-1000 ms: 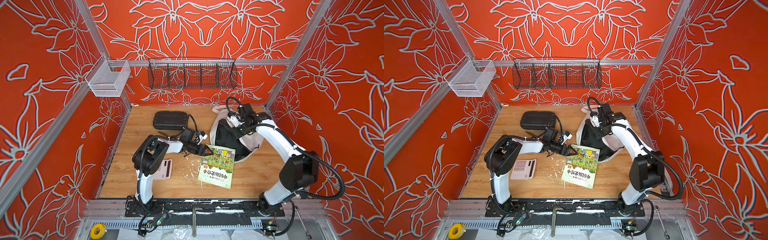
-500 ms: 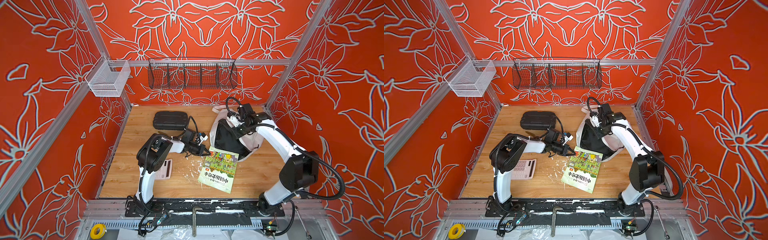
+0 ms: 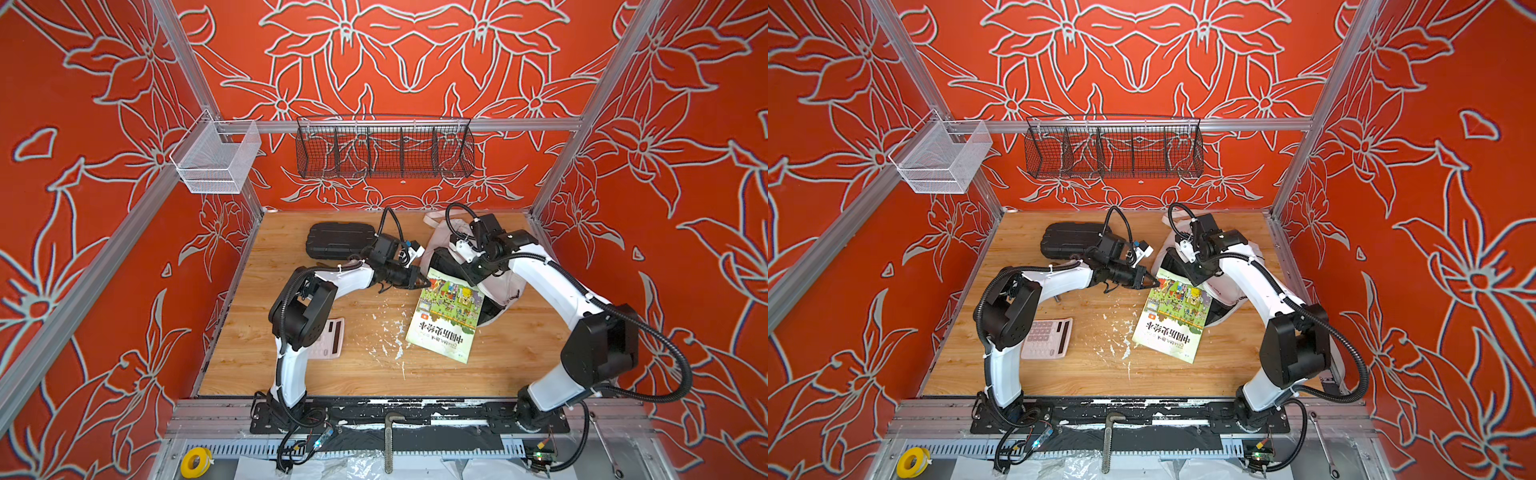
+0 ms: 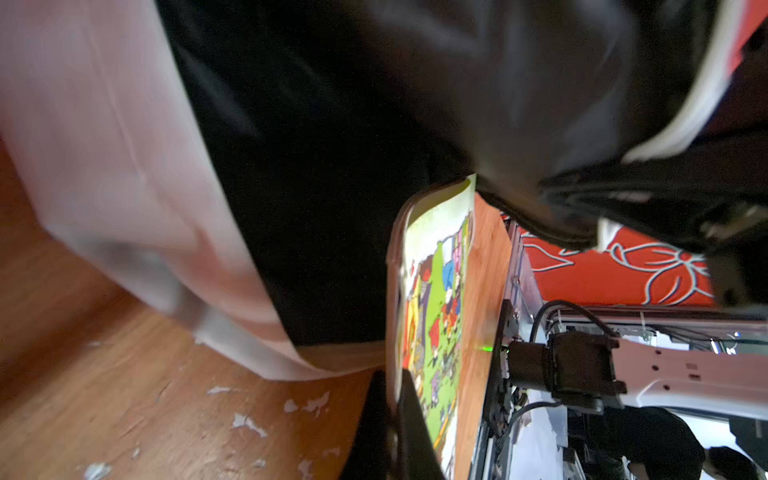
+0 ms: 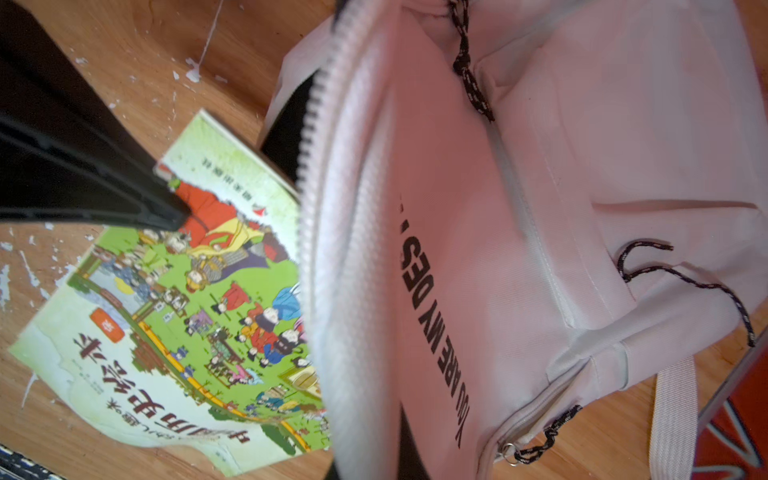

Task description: Pack the student bag

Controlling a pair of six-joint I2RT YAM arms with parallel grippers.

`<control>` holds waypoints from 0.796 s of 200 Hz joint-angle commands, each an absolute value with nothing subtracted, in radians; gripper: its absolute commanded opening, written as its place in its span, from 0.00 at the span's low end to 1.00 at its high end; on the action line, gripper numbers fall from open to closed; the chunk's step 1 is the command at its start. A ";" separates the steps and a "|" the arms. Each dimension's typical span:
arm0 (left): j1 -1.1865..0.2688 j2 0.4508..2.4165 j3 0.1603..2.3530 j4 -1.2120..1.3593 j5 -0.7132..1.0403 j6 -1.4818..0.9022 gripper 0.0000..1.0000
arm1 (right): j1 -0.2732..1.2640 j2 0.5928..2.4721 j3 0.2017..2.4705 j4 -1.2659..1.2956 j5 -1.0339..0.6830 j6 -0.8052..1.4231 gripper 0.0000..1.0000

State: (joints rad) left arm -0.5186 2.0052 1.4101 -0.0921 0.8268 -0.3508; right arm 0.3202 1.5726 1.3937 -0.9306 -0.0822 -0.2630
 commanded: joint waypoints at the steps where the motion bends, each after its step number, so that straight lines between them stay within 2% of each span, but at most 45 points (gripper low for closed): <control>1: -0.539 2.046 1.563 -0.299 0.804 -0.304 0.00 | 0.361 1.491 1.385 -0.980 -0.056 -0.317 0.00; 45: -0.560 2.151 1.728 -0.446 0.784 -0.357 0.00 | 0.412 1.370 1.364 -0.945 -0.057 -0.303 0.00; 65: -0.570 2.176 1.766 -0.508 0.789 -0.358 0.00 | 0.416 1.334 1.349 -0.919 0.003 -0.286 0.00; 96: -0.578 2.199 1.798 -0.476 0.716 -0.423 0.00 | 0.444 1.279 1.312 -0.900 -0.099 -0.318 0.00; 119: -0.586 2.199 1.817 -0.448 0.631 -0.462 0.00 | 0.456 1.252 1.249 -0.902 -0.084 -0.299 0.00; 133: -0.593 2.156 1.768 -0.391 0.593 -0.472 0.33 | 0.456 1.257 1.214 -0.910 -0.032 -0.266 0.00; 159: -0.610 2.032 1.645 -0.348 0.499 -0.418 0.54 | 0.444 1.301 1.216 -0.905 0.003 -0.205 0.00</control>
